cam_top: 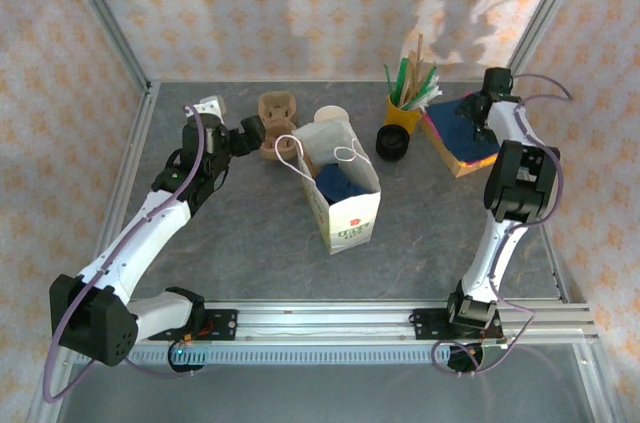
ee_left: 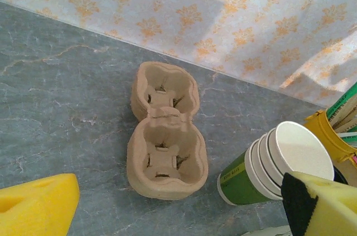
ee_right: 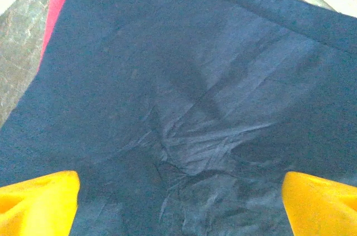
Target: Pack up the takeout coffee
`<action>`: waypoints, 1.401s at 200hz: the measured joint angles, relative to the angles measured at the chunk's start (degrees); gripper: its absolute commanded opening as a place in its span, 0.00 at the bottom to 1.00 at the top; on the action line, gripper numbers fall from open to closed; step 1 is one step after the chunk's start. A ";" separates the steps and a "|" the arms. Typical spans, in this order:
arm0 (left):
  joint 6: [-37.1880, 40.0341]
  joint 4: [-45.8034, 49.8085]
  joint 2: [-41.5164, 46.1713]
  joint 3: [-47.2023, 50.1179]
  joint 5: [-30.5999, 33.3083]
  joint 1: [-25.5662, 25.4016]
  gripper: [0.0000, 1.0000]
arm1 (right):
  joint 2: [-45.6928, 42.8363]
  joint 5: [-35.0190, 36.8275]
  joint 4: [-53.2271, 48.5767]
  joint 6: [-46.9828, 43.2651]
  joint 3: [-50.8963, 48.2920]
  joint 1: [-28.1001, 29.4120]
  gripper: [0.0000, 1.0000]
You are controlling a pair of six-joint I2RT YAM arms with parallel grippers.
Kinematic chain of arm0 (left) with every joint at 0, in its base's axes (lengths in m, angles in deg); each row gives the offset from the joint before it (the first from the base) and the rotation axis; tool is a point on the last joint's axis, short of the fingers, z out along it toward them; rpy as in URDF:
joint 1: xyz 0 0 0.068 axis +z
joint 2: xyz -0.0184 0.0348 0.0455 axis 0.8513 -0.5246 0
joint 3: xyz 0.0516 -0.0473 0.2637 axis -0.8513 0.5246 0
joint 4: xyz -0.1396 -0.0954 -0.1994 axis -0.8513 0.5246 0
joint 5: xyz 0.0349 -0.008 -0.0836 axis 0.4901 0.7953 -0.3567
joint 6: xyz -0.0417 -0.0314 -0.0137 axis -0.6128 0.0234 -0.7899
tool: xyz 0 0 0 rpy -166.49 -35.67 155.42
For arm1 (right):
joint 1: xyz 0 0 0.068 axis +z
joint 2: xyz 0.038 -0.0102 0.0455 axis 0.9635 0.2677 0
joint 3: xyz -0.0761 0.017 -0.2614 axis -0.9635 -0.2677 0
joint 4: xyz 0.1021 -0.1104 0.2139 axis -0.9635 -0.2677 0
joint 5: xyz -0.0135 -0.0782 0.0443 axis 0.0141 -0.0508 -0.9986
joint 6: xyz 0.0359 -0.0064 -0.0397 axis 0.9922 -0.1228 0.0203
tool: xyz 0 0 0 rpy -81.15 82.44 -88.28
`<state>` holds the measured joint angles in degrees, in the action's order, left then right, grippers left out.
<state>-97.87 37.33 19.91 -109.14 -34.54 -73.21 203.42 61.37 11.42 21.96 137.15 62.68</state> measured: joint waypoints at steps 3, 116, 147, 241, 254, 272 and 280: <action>0.02 0.00 0.00 0.00 0.00 0.00 0.95 | 0.28 -0.04 -0.20 0.04 0.37 0.00 0.91; 0.00 0.02 0.66 0.87 0.17 0.00 0.95 | 4.24 3.08 -2.78 -2.73 2.16 1.05 0.59; -0.02 0.00 0.66 0.87 0.17 0.00 0.96 | 4.17 3.06 -2.73 -3.48 2.03 1.03 0.50; -0.02 0.00 1.46 1.49 0.17 0.00 0.96 | -3.89 -0.98 0.83 -3.85 -4.76 1.14 0.19; -0.02 0.09 1.64 1.64 0.17 0.00 0.96 | -5.20 -1.51 1.25 -3.82 -4.96 1.07 0.15; -0.02 0.13 1.75 1.64 0.17 0.00 0.96 | -7.19 -1.88 1.60 -3.67 -5.35 0.94 0.11; -0.02 0.13 1.81 1.64 0.17 0.00 0.96 | -8.31 -2.01 1.55 -3.76 -5.60 0.83 0.10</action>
<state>-97.89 37.46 21.72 -107.50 -34.36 -73.21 195.12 59.36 12.97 18.21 131.55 63.51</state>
